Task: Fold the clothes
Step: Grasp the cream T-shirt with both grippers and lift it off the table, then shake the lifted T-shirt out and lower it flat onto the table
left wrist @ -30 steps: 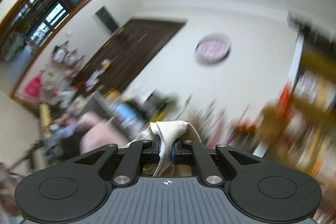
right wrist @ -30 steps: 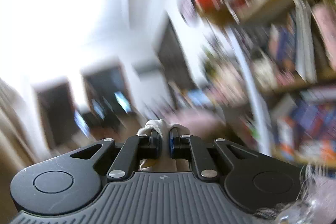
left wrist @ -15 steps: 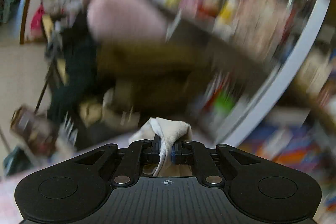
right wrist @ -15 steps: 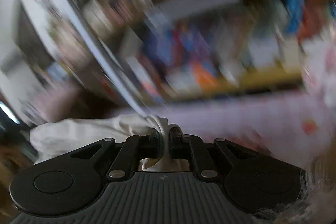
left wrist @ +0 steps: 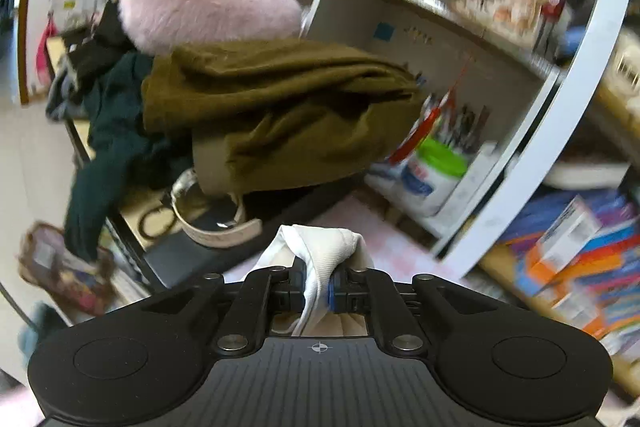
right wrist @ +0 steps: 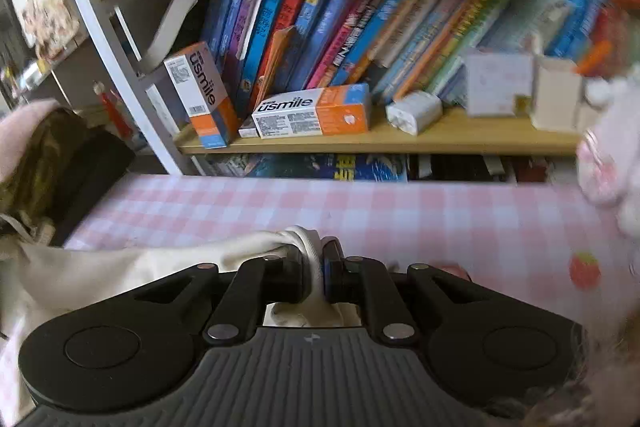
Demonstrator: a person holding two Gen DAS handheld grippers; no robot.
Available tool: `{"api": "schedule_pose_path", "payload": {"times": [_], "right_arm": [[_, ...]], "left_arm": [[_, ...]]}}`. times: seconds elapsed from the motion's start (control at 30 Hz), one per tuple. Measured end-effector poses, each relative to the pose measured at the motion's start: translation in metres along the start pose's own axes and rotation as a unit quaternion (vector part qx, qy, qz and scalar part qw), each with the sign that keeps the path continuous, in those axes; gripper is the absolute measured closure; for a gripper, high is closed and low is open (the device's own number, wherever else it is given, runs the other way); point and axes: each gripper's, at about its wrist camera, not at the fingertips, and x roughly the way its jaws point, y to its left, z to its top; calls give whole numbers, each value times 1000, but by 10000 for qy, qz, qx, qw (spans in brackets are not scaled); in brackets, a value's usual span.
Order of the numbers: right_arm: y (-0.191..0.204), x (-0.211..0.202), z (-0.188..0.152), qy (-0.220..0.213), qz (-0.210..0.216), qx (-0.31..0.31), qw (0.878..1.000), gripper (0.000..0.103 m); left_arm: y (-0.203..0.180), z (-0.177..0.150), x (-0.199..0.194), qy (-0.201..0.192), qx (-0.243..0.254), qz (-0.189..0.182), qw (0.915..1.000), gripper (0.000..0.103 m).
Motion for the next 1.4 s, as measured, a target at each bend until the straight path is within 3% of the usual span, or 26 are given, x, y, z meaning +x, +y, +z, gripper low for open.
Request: {"api": "schedule_pose_path", "payload": {"times": [0.03, 0.1, 0.17, 0.2, 0.27, 0.37, 0.4, 0.43, 0.53, 0.63, 0.7, 0.73, 0.97, 1.03, 1.07, 1.1, 1.13, 1.17, 1.2, 1.23, 1.33, 1.4], "right_arm": [[5, 10, 3, 22, -84, -140, 9999, 87], [15, 19, 2, 111, -290, -496, 9983, 60], [18, 17, -1, 145, -354, -680, 9970, 55], [17, 11, -5, 136, -318, -688, 9970, 47], [14, -3, -11, 118, -245, -707, 9971, 40], [16, -19, -40, 373, -355, -1131, 9923, 37], [17, -25, -49, 457, -391, -1272, 9901, 37], [18, -30, -58, 542, -428, -1412, 9876, 37], [21, -43, -84, 758, -545, -1676, 9814, 37], [24, -47, -97, 801, -642, -1571, 9822, 39], [26, -45, -99, 802, -702, -1615, 9811, 40], [26, -45, -100, 803, -733, -1638, 9805, 40], [33, -39, -109, 805, -945, -1792, 9759, 48], [35, -38, -112, 806, -1005, -1836, 9745, 48], [36, -37, -113, 806, -1035, -1858, 9738, 48], [37, -37, -114, 807, -1064, -1880, 9730, 48], [36, -35, -114, 845, -1015, -1891, 9730, 49], [34, -33, -114, 893, -947, -1900, 9731, 62], [32, -32, -112, 949, -827, -1845, 9747, 87], [30, -31, -110, 1003, -708, -1789, 9762, 91], [19, -42, -94, 695, -832, -1497, 9828, 94], [4, -54, -78, 367, -1094, -1240, 9856, 95]], "left_arm": [[-2, 1, 6, 106, 167, 104, 9997, 86], [-4, -1, 13, 393, 568, 248, 9973, 71], [-3, -6, 4, 208, 918, 369, 9949, 38], [-2, -10, -4, 49, 1082, 421, 9932, 32], [-2, -19, -22, -221, 1443, 292, 9888, 32], [-23, -45, -40, -261, 2183, -549, 9740, 32], [-32, -56, -45, -251, 2457, -828, 9655, 32], [-47, -73, -44, -134, 2889, -1099, 9509, 32], [-88, -130, -34, 138, 4116, -1723, 8948, 32], [-120, -173, -30, 180, 5110, -1986, 8361, 33], [-132, -189, -29, 155, 5547, -1981, 8080, 35], [-137, -196, -29, 145, 5708, -1955, 7973, 37], [-148, -204, -15, 295, 6258, -1866, 7567, 43], [-145, -201, -13, 302, 6302, -1918, 7518, 44], [-144, -201, -12, 324, 6299, -1958, 7509, 51], [-144, -198, -10, 426, 6255, -2048, 7516, 60], [-144, -195, -8, 534, 6212, -2131, 7522, 82], [-146, -191, -4, 651, 6181, -2162, 7530, 98], [-147, -188, -1, 663, 6147, -2141, 7562, 99], [-147, -179, 0, 608, 6010, -2166, 7669, 102], [-154, -126, 4, 307, 5331, -2197, 8165, 102], [-165, -85, 17, 124, 4995, -2118, 8400, 102]]}}
